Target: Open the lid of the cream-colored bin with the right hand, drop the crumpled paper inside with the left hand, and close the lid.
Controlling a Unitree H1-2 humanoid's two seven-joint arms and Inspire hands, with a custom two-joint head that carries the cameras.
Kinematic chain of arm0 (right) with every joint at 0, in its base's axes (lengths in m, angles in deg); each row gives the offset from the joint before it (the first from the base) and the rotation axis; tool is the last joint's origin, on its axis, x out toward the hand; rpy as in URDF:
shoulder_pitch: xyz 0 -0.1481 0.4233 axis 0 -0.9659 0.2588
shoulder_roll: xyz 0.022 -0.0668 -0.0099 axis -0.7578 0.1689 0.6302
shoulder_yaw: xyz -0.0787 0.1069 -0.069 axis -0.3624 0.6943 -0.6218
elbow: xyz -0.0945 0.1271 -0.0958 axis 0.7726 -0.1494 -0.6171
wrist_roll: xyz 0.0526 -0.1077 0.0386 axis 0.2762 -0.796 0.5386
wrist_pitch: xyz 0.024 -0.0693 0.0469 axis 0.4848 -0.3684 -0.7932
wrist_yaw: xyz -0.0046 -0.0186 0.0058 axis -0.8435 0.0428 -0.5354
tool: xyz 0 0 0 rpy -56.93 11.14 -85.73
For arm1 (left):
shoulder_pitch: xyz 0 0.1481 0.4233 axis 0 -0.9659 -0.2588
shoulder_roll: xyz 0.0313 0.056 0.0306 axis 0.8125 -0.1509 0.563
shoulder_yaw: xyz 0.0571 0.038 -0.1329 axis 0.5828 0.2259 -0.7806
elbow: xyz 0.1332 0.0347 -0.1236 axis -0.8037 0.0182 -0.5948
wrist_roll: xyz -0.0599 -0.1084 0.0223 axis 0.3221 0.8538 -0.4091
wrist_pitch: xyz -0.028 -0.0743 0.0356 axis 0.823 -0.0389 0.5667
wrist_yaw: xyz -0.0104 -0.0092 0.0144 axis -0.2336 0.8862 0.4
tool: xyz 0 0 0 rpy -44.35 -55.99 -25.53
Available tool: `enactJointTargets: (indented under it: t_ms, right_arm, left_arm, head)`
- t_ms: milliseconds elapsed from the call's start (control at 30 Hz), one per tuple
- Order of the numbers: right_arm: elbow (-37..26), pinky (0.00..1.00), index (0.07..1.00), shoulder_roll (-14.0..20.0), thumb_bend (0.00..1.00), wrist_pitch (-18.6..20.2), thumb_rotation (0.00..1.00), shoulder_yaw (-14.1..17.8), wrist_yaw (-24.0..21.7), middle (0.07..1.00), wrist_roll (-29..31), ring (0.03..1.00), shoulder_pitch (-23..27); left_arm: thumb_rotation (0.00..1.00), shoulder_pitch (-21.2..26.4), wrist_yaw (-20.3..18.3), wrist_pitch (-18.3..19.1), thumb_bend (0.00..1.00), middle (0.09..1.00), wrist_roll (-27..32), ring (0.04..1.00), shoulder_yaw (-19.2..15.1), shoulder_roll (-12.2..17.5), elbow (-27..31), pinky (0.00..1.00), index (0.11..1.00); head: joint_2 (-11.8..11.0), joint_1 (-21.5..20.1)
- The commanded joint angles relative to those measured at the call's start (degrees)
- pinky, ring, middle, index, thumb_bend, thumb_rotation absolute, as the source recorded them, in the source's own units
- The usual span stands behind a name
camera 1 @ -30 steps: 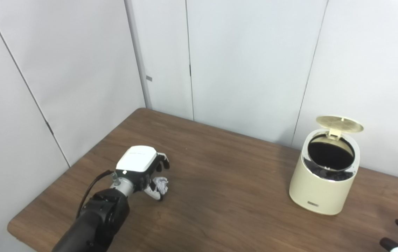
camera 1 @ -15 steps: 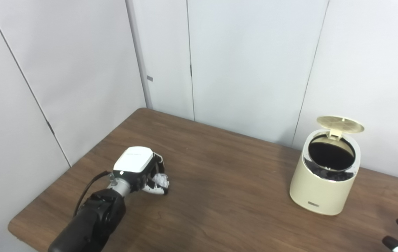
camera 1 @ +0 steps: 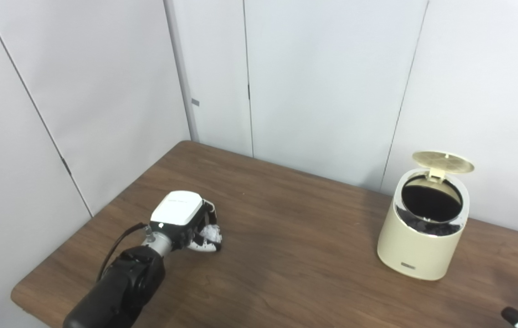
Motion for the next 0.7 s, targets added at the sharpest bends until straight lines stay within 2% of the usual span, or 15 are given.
enactJointTargets:
  t_ms: [0, 133, 167, 233, 333, 433, 533, 633, 667]
  right_arm:
    - [-1.75, 0.39, 0.873, 0.53, 0.84, -1.22, 0.53, 0.6, 0.5, 0.887, 0.77, 0.738, 1.4]
    - [-1.7, 0.39, 0.872, 0.47, 0.8, -1.06, 0.49, 0.68, 0.57, 0.888, 0.84, 0.745, 1.62]
    - [-1.65, 0.38, 0.871, 0.47, 0.79, -0.89, 0.48, 0.68, 0.63, 0.888, 0.71, 0.742, 1.68]
    - [-1.45, 0.38, 0.869, 0.49, 0.81, -0.9, 0.49, 0.6, 0.77, 0.888, 0.41, 0.74, 1.77]
    - [-1.09, 0.37, 0.871, 0.48, 0.87, -1.16, 0.56, 0.35, 0.91, 0.883, -0.04, 0.73, 1.92]
    - [-1.4, 0.37, 0.869, 0.28, 0.86, -0.84, 0.56, 0.16, 0.91, 0.88, -0.43, 0.718, 1.96]
    - [-1.08, 0.37, 0.87, 0.01, 0.84, -1.03, 0.54, 0.07, 1.14, 0.878, -0.75, 0.721, 2.04]
    - [-0.64, 0.38, 0.873, -0.16, 0.83, -1.45, 0.53, 0.04, 1.33, 0.881, -0.76, 0.734, 2.17]
    - [-0.48, 0.38, 0.873, -0.21, 0.84, -1.66, 0.54, 0.03, 1.41, 0.881, -0.76, 0.734, 2.21]
  left_arm:
    - [0.0, 0.45, -0.05, 0.03, 0.5, 0.443, -0.85, 0.36, 1.03, 0.77, -0.53, 0.29, 0.532]
    - [0.0, 0.59, 0.09, -0.06, 0.49, 0.442, -0.61, 0.35, 0.66, 1.04, 2.04, 0.28, 0.534]
    - [0.0, 0.68, 0.17, -0.22, 0.5, 0.475, -0.48, 0.376, 0.43, 1.16, 2.98, 0.25, 0.506]
    - [0.0, 0.99, -0.06, -0.2, 0.5, 0.492, -0.52, 0.389, 0.07, 1.35, 4.76, 0.23, 0.492]
    - [0.0, 1.87, -1.59, 0.53, 0.5, 0.496, -0.6, 0.395, -0.47, 1.25, 8.43, 0.21, 0.487]
    - [0.0, 3.04, -3.82, 1.23, 0.49, 0.442, -0.37, 0.347, -0.96, 1.2, 12.16, 0.24, 0.526]
    - [0.0, 4.35, -5.81, 2.04, 0.49, 0.445, -0.8, 0.346, -1.15, 1.19, 14.31, 0.27, 0.534]
    - [0.0, 6.37, -6.11, 1.87, 0.49, 0.441, -2.1, 0.342, -1.26, 0.8, 16.6, 0.27, 0.532]
    - [0.0, 7.09, -6.16, 1.71, 0.5, 0.47, -2.24, 0.366, -1.32, 0.59, 17.25, 0.25, 0.509]
  head:
    - [0.07, 0.04]
    - [0.09, -0.2]
    - [0.11, -0.23]
    - [0.13, -0.25]
    - [-0.05, -0.3]
    - [-0.05, -0.3]
    - [-0.12, -0.71]
    - [-0.13, -1.05]
    - [-0.18, -1.18]
